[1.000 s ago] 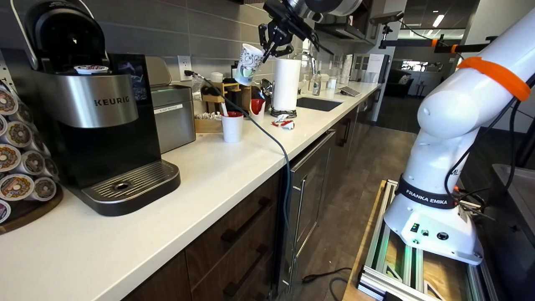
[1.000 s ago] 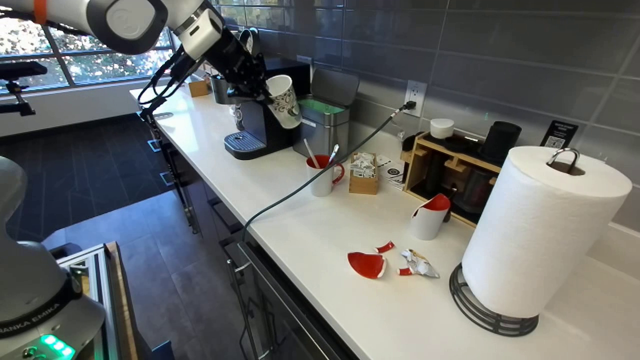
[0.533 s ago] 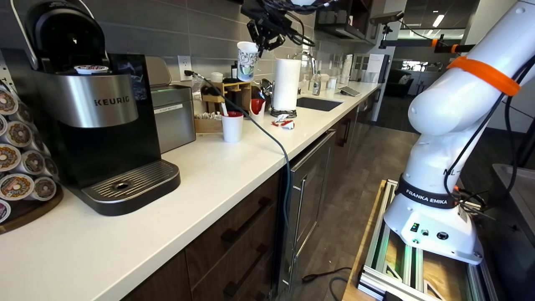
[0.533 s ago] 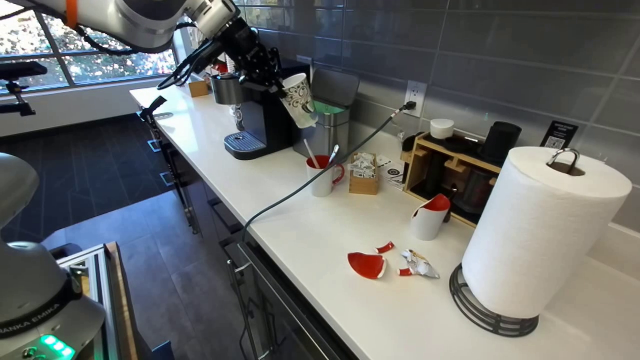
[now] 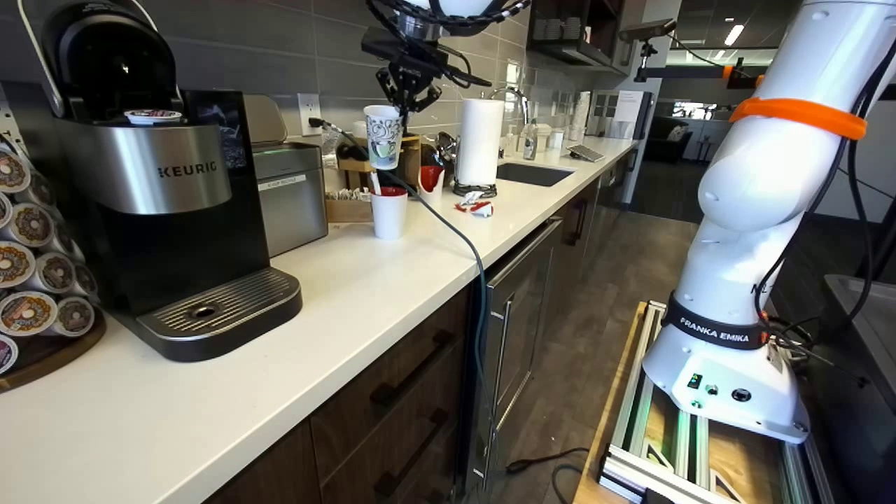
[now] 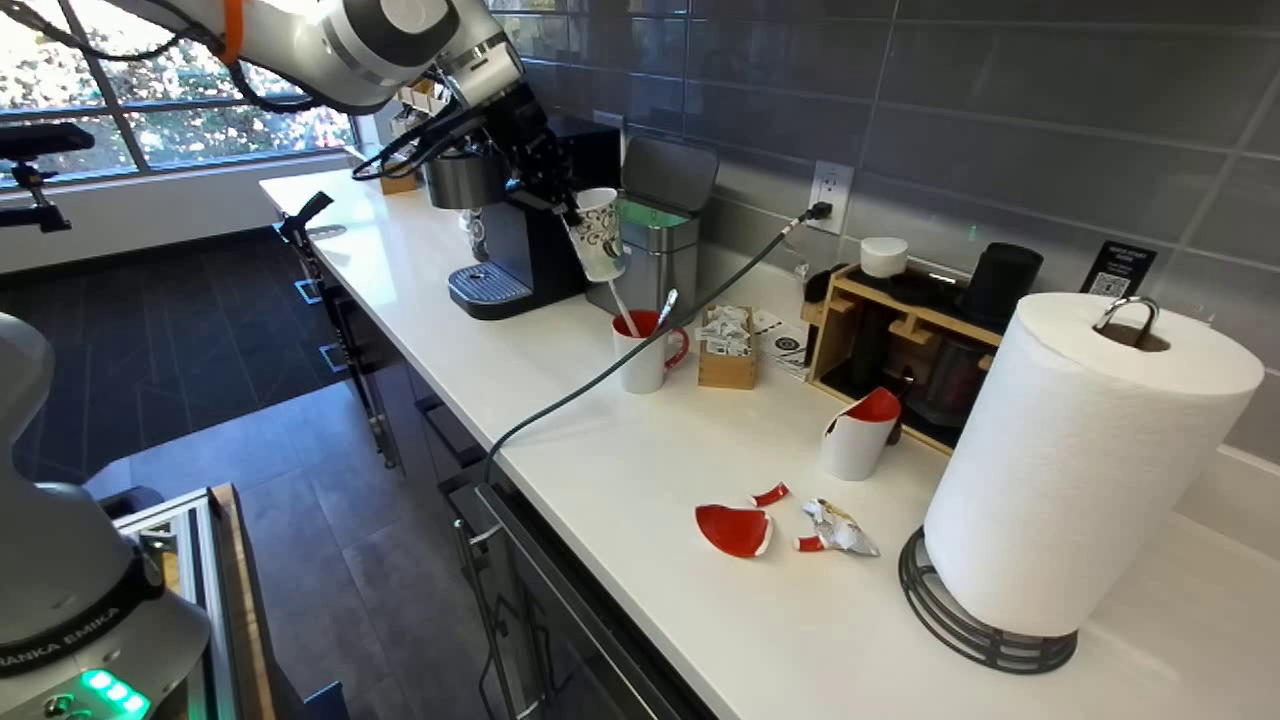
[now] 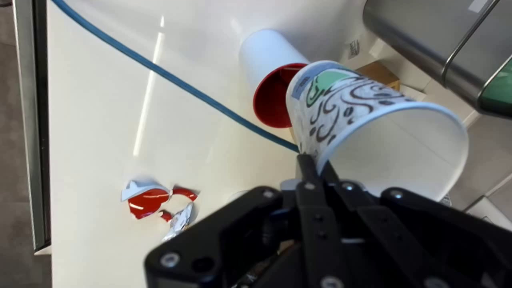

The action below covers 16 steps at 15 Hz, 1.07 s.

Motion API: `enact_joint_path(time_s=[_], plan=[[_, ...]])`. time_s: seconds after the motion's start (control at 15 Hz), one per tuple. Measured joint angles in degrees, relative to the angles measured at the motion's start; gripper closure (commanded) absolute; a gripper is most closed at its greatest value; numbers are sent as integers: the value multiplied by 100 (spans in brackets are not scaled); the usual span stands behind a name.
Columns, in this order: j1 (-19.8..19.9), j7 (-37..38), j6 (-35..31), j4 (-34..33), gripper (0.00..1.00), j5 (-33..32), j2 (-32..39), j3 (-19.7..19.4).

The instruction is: Put the paper cup inside the white mug

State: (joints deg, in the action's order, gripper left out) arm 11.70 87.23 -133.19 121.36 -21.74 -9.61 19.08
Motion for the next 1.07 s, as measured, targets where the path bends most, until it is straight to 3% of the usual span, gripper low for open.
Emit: enact_joint_path(time_s=[0.2,0.4,0.6,0.87,1.07], plan=[[-323,-79,-169,-253,99,227,412,-383],[-525,-102,-170,-305,99,265,475,-607],[-758,-249,-175,-398,99,715,472,-934],[-825,-399,-175,-628,99,1325,465,-1292],[-821,-263,-171,-769,99,1336,504,-1466]])
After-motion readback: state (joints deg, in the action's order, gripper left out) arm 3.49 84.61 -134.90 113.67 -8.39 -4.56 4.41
